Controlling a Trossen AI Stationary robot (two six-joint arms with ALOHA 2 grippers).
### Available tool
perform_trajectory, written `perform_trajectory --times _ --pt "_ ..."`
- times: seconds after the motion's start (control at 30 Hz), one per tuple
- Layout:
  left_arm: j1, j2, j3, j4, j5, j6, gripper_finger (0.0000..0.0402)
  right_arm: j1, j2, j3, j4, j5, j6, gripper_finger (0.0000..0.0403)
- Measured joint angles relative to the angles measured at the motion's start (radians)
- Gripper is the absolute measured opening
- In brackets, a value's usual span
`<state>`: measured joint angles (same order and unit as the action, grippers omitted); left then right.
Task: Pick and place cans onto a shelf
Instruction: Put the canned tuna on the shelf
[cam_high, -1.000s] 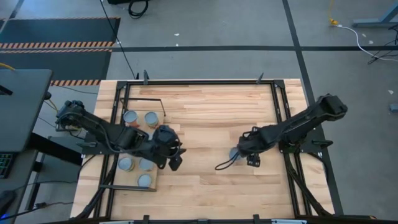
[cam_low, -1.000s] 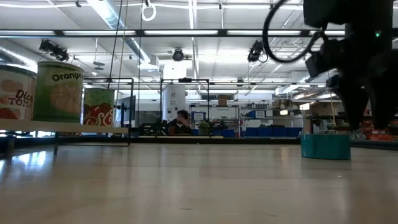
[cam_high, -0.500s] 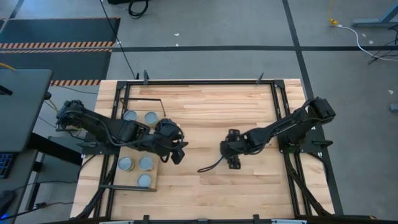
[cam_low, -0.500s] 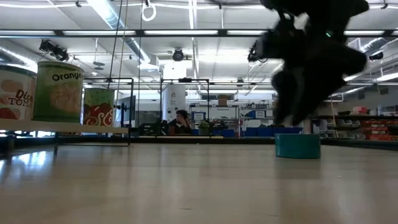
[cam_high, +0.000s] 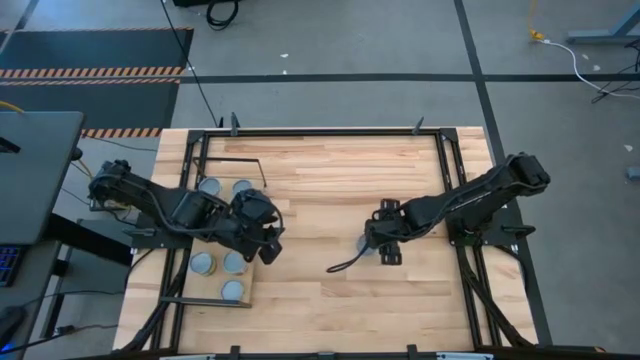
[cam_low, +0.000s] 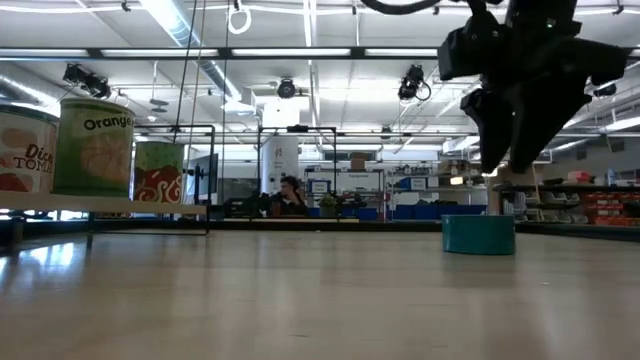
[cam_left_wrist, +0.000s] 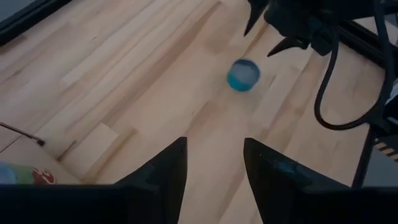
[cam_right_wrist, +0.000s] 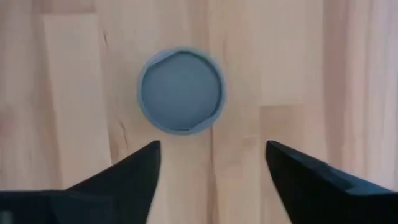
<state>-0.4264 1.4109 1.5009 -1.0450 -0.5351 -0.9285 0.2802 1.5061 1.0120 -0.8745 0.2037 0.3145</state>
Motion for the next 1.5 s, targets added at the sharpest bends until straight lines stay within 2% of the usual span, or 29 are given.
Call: perform_trajectory --times 0.1,0.3,0.47,0.53,0.7,0.8,0.9,1.0,1.1,1.17,1.27,1.5 --pt "-0.017 0.001 -0.002 -0.004 -0.003 -0.004 0.0164 0.001 0.0 -0.034 0.021 -0.04 0.003 0.0232" --pt "-0.022 0.002 -0.002 -0.002 0.024 -0.032 0.0164 -0.007 0.008 -0.146 0.079 -0.049 0.003 0.009" --pt "-0.052 0.002 -0.002 -0.001 0.143 -0.099 0.0164 -0.015 0.015 -0.187 0.237 -0.087 0.0 0.0011" --pt "-0.086 0.002 -0.002 0.004 0.138 -0.114 0.0164 -0.014 0.015 -0.201 0.319 -0.093 -0.024 0.0007" --pt "-0.159 0.003 -0.003 0.008 0.008 -0.148 0.0165 -0.031 0.051 -0.218 0.48 -0.068 -0.063 0.0022" --pt "-0.176 0.002 -0.003 -0.069 -0.07 -0.262 0.0172 -0.043 0.09 -0.188 0.582 -0.072 -0.054 0.0018" --pt "-0.161 0.0 -0.003 -0.183 -0.01 -0.373 0.0194 -0.049 0.098 -0.145 0.641 -0.075 0.001 0.001" --pt "-0.149 0.0 -0.003 -0.192 0.069 -0.369 0.0228 -0.037 0.055 -0.115 0.481 -0.034 0.058 0.0005" --pt "-0.15 0.0 -0.003 -0.175 0.056 -0.32 0.0267 -0.013 0.032 -0.125 0.315 -0.009 0.099 0.0006" --pt "-0.151 0.0 -0.003 -0.172 0.011 -0.268 0.0291 -0.009 0.034 -0.155 0.282 -0.011 0.095 0.0007" --pt "-0.141 0.0 -0.003 -0.147 -0.027 -0.151 0.0312 -0.021 0.052 -0.215 0.428 -0.011 0.107 0.0007" --pt "-0.064 -0.021 0.004 -0.048 -0.001 0.15 0.0315 -0.064 0.165 -0.263 0.865 -0.016 0.142 0.0007"
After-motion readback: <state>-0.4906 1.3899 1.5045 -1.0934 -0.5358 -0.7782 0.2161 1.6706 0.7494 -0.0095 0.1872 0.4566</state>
